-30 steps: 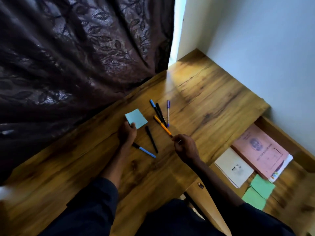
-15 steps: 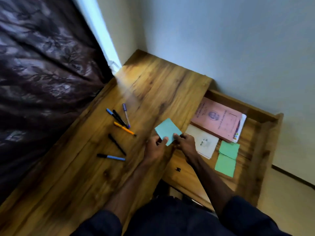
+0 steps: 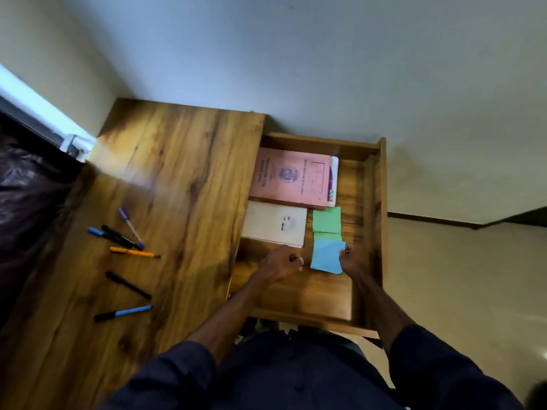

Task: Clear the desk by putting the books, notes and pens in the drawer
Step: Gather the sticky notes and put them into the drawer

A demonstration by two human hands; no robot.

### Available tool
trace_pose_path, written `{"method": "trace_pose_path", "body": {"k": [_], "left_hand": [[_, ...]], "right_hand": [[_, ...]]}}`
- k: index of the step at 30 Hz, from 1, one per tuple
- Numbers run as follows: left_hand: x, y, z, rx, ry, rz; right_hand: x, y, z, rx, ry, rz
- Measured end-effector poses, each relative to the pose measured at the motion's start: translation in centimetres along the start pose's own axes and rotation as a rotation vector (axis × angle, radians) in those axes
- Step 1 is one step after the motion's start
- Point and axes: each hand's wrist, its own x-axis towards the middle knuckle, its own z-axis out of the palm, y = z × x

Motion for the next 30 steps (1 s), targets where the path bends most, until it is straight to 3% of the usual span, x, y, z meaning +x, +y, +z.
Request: {"method": "trace_pose_path", "body": {"k": [9, 13, 20, 30], "left_hand": [[-0.1, -0.1, 1.2, 0.023, -0.003, -0.012], [-0.3, -0.5, 1.2, 0.029, 0.019, -0.022], [-0.6, -1.0, 1.8, 0.027, 0.027, -0.025], [-1.2, -1.3, 2.6, 0.029, -0.007, -0.043]], "right_hand": [[-0.4, 3.3, -0.4, -0.316, -0.099, 0.043], [-1.8, 3.4, 0.1, -0.395, 0.012, -0.066], [-2.8, 4.8, 2.8, -0.604, -0.176, -0.297], [-4.6, 7.9, 3.9, -0.669, -0.235, -0.322]]}}
